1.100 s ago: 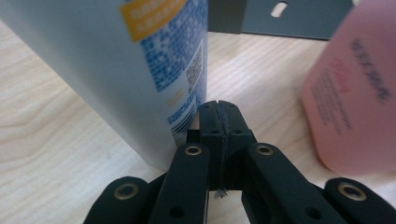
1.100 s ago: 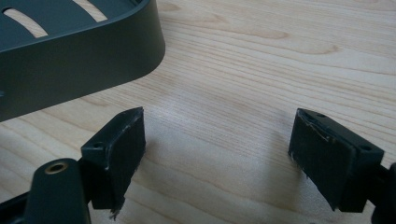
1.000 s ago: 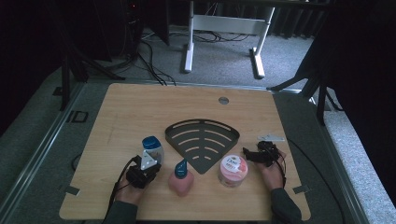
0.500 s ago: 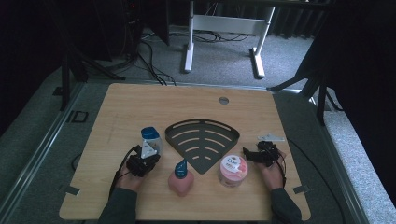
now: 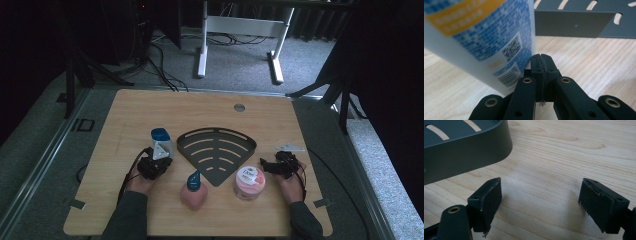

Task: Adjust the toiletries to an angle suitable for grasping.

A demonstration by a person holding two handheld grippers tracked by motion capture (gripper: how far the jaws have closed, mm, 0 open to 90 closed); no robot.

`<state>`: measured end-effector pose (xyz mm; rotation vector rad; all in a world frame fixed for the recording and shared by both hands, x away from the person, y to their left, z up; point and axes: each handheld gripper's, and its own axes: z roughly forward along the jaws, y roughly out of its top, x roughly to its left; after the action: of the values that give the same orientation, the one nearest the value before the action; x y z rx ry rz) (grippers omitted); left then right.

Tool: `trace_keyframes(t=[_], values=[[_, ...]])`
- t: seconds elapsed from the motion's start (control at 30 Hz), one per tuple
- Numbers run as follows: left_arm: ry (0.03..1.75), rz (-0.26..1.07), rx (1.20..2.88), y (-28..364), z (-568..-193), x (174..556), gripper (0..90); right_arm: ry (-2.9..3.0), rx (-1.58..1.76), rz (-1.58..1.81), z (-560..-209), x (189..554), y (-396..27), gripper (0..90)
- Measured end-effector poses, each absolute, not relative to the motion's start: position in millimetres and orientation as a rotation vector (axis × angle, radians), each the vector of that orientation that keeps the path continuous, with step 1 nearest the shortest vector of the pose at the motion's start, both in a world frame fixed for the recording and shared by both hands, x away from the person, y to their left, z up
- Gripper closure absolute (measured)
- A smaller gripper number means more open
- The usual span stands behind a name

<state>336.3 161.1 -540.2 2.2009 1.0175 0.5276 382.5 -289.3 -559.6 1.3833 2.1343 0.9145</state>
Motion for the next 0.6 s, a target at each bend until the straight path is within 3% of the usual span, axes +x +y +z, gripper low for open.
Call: trace_keyframes(t=[0.33,0.6], values=[[1.007,0.496,2.188,155,-535,334,88.5,2.134,1.383,0.915,-560,383,-289,18.3],[0.976,0.415,2.148,149,-523,305,79.6,2.135,1.383,0.914,-560,383,-289,18.3]])
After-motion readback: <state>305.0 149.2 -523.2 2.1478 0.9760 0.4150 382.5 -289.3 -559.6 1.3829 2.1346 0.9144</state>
